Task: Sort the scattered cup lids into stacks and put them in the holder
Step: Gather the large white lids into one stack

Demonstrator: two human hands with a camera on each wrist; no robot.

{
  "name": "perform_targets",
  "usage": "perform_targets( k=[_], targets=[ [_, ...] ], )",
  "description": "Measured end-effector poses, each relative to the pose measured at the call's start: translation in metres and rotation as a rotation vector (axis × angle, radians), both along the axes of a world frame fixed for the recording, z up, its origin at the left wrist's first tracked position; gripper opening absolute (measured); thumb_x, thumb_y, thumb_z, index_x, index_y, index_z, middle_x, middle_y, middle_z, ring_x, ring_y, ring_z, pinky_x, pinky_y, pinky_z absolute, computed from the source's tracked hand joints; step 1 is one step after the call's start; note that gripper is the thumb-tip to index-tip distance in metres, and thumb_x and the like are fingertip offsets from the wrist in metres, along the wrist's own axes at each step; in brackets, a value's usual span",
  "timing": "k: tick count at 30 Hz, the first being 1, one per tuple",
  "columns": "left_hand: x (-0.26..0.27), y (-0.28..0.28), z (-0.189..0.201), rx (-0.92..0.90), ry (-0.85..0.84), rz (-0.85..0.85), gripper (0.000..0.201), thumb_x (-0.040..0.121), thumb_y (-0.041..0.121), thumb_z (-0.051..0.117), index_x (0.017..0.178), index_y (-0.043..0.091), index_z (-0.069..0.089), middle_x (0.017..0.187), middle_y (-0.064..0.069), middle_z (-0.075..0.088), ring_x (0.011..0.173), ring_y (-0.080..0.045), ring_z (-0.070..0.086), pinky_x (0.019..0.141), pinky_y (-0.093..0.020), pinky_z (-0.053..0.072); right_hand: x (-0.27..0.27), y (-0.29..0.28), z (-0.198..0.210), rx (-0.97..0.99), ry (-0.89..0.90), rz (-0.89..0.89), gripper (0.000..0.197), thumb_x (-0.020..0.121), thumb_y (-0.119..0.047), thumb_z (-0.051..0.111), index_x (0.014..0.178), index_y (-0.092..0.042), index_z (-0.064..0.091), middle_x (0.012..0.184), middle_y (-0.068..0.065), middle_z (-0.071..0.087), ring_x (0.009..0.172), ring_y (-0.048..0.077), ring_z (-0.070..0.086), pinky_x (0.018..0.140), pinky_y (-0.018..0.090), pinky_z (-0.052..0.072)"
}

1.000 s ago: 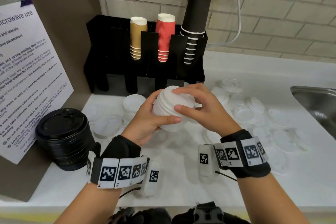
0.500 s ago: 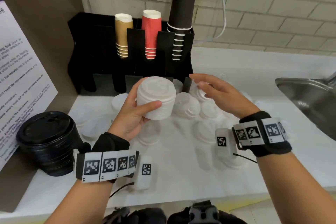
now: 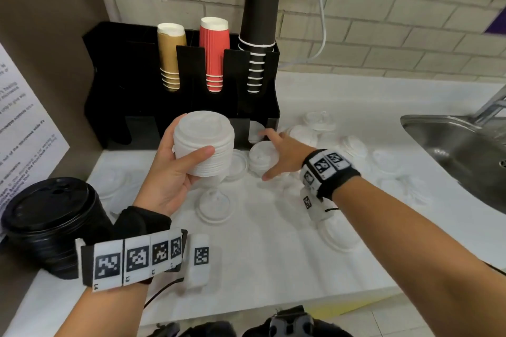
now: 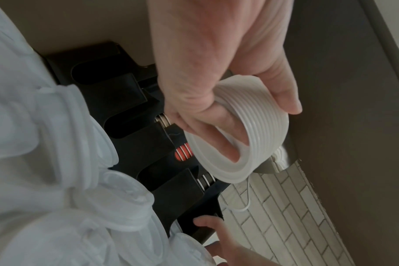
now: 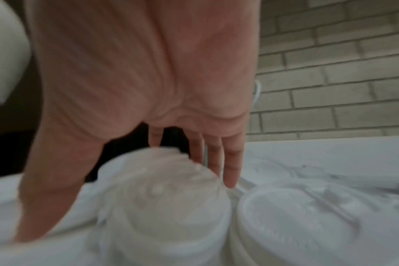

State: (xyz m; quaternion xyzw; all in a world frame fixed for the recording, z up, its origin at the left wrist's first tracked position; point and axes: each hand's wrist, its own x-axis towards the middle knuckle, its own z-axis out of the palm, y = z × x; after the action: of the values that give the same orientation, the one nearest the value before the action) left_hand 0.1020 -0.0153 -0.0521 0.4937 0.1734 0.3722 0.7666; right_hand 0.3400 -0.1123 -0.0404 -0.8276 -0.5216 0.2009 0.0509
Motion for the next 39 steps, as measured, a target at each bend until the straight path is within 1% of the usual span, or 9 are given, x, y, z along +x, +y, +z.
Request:
perform_targets(
  k=[6,9,14,17,22,27,32,35,39],
  targets=[
    [-0.008,0.001,0.0,0.018,0.009,0.0,0.072,0.067,0.013,0.08,0.129,0.037,0.052,0.128,0.008,0.062,0.12,-0.014,0.059,0.078,-0.025,0.057,-0.003,0.007,-0.002,-0.011,-0.185,0.085,0.068,0.08,-0.031,0.071,0.135,-0.025,0.031,0.124,0.014,0.038,0.109,0.038,0.048,0.095,0.044,0.044],
    [-0.011,0.005,0.002,0.025,0.016,0.018,0.073,0.068,0.012,0.08,0.13,0.038,0.051,0.128,0.008,0.061,0.122,-0.015,0.058,0.079,-0.025,0.057,-0.014,-0.002,0.008,0.088,-0.085,0.165,0.068,0.075,-0.034,0.075,0.131,-0.028,0.035,0.119,0.008,0.038,0.106,0.033,0.048,0.094,0.041,0.044],
    [-0.011,0.005,0.005,0.026,0.02,0.02,0.079,0.061,0.021,0.084,0.131,0.038,0.051,0.13,0.008,0.061,0.121,-0.014,0.059,0.08,-0.025,0.057,-0.045,-0.018,-0.003,-0.229,-0.019,0.339,0.083,0.062,-0.051,0.083,0.124,-0.044,0.028,0.118,-0.003,0.032,0.108,0.024,0.044,0.093,0.045,0.047],
    [-0.009,0.004,0.004,0.023,0.014,0.015,0.072,0.069,0.012,0.076,0.132,0.036,0.05,0.13,0.007,0.061,0.122,-0.015,0.059,0.08,-0.025,0.057,-0.032,-0.019,0.006,-0.228,0.044,0.254,0.091,0.059,-0.047,0.087,0.129,-0.043,0.028,0.125,-0.001,0.032,0.114,0.023,0.042,0.097,0.043,0.045],
    [-0.005,0.001,0.001,0.036,0.017,-0.017,0.068,0.07,0.011,0.077,0.127,0.039,0.054,0.123,0.011,0.065,0.116,-0.011,0.062,0.078,-0.024,0.056,0.014,-0.005,0.023,0.0,-0.054,-0.005,0.057,0.085,-0.04,0.068,0.132,-0.019,0.044,0.128,0.01,0.044,0.116,0.029,0.051,0.096,0.033,0.041],
    [0.0,-0.004,0.004,0.035,0.018,-0.025,0.068,0.067,0.013,0.074,0.126,0.04,0.054,0.125,0.01,0.062,0.114,-0.01,0.063,0.076,-0.023,0.056,0.005,0.013,0.003,-0.104,-0.026,-0.049,0.077,0.074,-0.048,0.077,0.131,-0.012,0.038,0.126,0.007,0.052,0.111,0.025,0.053,0.085,0.03,0.042],
    [-0.004,-0.003,0.003,0.029,0.018,-0.026,0.068,0.07,0.011,0.074,0.128,0.038,0.053,0.127,0.007,0.061,0.117,-0.013,0.061,0.078,-0.024,0.056,0.003,0.019,0.002,-0.082,-0.079,0.009,0.064,0.077,-0.038,0.076,0.122,-0.011,0.039,0.117,0.011,0.054,0.103,0.028,0.054,0.084,0.035,0.046],
    [-0.006,0.0,0.003,0.017,0.013,-0.018,0.066,0.068,0.013,0.077,0.125,0.04,0.055,0.124,0.01,0.063,0.117,-0.013,0.061,0.078,-0.023,0.056,0.005,0.019,0.014,0.017,0.074,0.06,0.061,0.071,-0.034,0.082,0.112,-0.019,0.04,0.11,0.004,0.052,0.101,0.024,0.053,0.079,0.033,0.047],
    [-0.006,0.0,0.004,0.015,0.014,-0.014,0.066,0.07,0.011,0.079,0.124,0.041,0.055,0.125,0.01,0.062,0.119,-0.014,0.06,0.078,-0.024,0.056,0.0,0.021,0.021,0.024,0.241,0.12,0.079,0.066,-0.036,0.086,0.128,-0.025,0.038,0.129,-0.001,0.046,0.115,0.014,0.045,0.093,0.025,0.039]
  ],
)
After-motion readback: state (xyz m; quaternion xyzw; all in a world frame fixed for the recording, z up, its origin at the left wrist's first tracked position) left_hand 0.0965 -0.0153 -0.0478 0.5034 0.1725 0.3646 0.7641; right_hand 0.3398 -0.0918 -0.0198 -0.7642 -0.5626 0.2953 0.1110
